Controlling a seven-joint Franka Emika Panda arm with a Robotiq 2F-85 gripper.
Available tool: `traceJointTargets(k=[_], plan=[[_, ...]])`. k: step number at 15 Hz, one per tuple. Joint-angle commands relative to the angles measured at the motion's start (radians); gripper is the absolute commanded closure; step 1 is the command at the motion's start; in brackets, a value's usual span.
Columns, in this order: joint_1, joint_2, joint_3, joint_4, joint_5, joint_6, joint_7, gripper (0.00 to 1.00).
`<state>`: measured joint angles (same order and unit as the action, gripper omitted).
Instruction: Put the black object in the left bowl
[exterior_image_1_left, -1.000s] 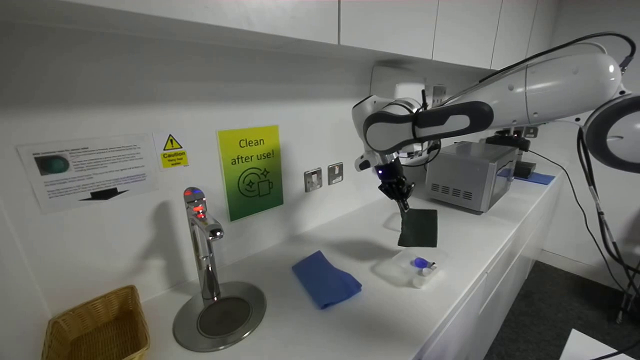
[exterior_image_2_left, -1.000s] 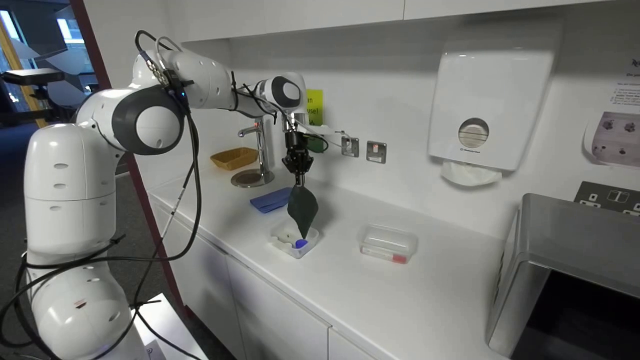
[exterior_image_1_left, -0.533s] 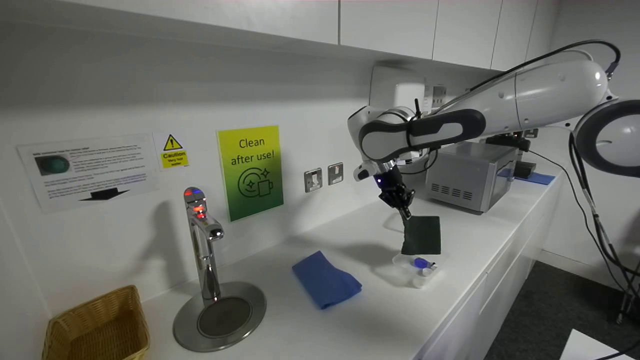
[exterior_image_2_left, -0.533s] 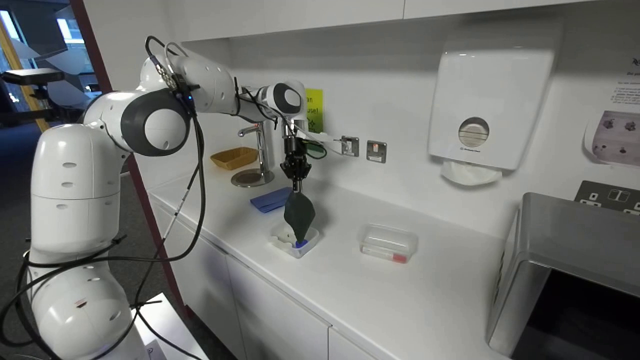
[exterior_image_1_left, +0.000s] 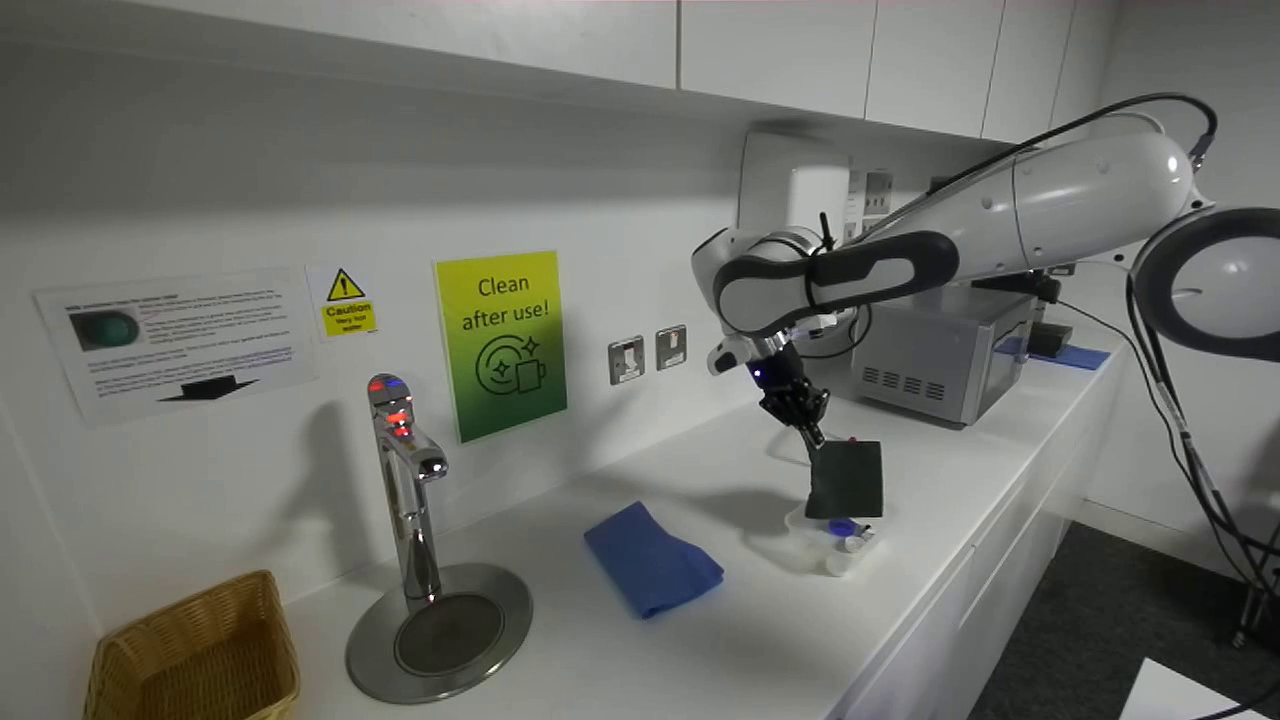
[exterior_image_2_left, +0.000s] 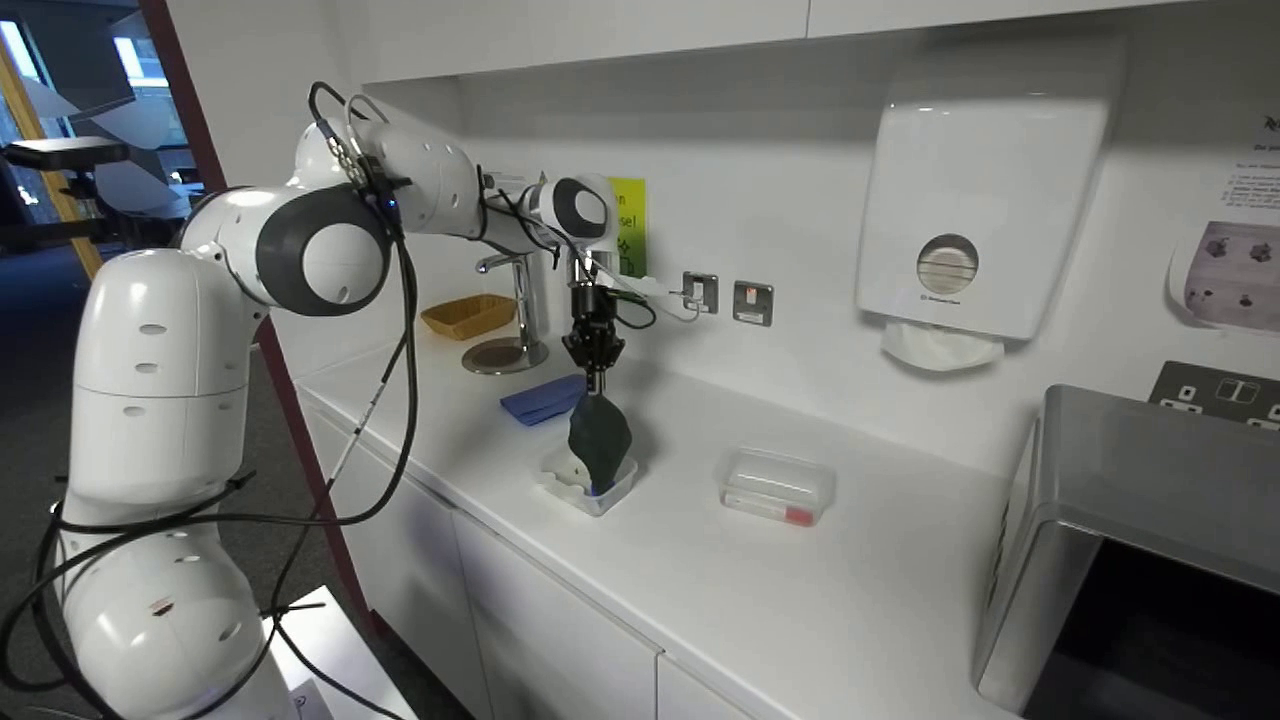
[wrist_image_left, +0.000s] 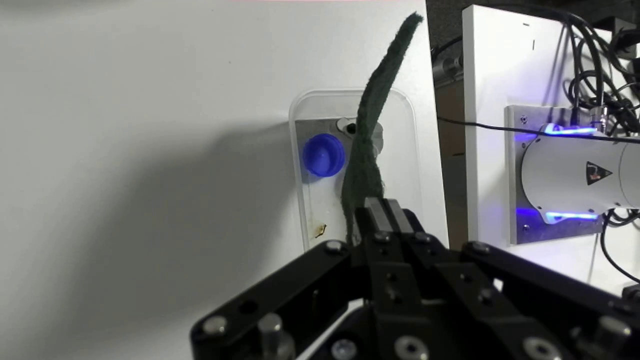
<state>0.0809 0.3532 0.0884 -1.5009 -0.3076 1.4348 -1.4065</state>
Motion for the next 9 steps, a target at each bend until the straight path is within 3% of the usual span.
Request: traceJointTargets(k=[1,9], plan=[[0.009,0.029,-0.001,0.046,-0.037,-0.043,0.057,1.00],[0.019,0.073,0.001,0.066,-0.068,-0.054,0.122,1.00]])
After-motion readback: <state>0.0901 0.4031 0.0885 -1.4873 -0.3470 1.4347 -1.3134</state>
